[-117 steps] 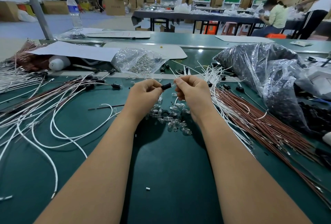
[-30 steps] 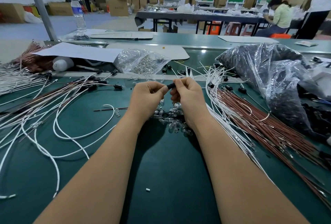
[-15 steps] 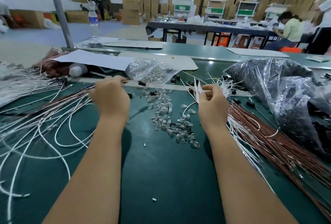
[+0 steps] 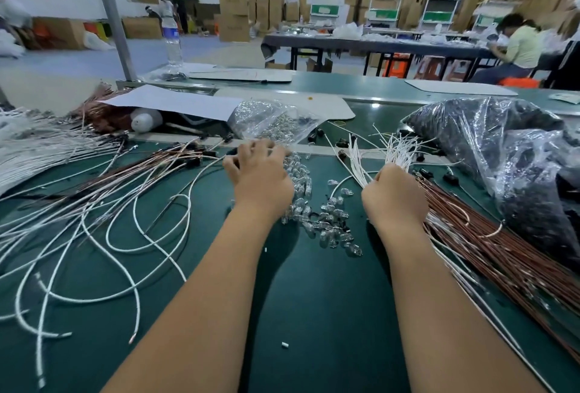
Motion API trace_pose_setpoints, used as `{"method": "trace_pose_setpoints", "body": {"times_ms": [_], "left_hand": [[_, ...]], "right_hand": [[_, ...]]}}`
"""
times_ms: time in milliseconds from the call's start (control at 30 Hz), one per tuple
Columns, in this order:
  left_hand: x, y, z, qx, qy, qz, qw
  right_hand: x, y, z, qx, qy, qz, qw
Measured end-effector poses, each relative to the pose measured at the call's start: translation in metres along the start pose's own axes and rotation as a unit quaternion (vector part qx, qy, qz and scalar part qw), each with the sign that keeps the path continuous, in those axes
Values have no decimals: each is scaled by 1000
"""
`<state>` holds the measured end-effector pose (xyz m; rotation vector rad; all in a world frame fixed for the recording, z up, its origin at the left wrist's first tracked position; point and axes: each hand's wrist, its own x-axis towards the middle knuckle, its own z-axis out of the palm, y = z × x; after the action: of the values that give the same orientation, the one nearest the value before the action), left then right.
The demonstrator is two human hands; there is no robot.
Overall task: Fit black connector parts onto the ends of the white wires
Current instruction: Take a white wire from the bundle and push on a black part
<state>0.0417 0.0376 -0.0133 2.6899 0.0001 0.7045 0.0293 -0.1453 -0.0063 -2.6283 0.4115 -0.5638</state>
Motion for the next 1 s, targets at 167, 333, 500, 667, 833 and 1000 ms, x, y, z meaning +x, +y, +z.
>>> {"method": "trace_pose_setpoints", "body": {"times_ms": [167, 333, 500, 667, 833, 1000], "left_hand": [[-1, 7, 7, -17, -39, 44, 998], [-3, 10, 0, -93, 35, 41, 994], [-6, 18, -11, -132, 118, 153, 972], [-7, 21, -9, -128, 62, 193, 971], [-7, 14, -9, -156, 27, 177, 971], [-9, 18, -11, -209, 24, 163, 964]], "right_hand": [[-1, 0, -6, 63, 84, -12, 994], [2, -2, -10, 86, 167, -80, 979], [-6, -9, -12, 155, 192, -273, 930], [-6, -11, -13, 115, 256, -278, 919], [2, 7, -19, 53, 280, -112, 952], [-11, -15, -8, -6, 181, -274, 945]]}}
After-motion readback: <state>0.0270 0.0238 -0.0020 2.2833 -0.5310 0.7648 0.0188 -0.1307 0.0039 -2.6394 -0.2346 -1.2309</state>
